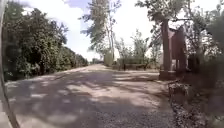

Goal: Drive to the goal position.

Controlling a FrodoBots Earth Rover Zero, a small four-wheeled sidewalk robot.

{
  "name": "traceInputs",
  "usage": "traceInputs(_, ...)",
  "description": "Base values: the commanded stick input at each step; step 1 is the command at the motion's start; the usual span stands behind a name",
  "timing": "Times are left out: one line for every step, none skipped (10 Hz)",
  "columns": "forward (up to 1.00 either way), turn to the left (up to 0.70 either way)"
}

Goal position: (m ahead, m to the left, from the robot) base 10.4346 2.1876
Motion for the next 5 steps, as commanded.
traceInputs(0.7, -0.24)
traceInputs(0.7, -0.3)
traceInputs(0.7, -0.31)
traceInputs(0.7, -0.31)
traceInputs(0.7, -0.31)
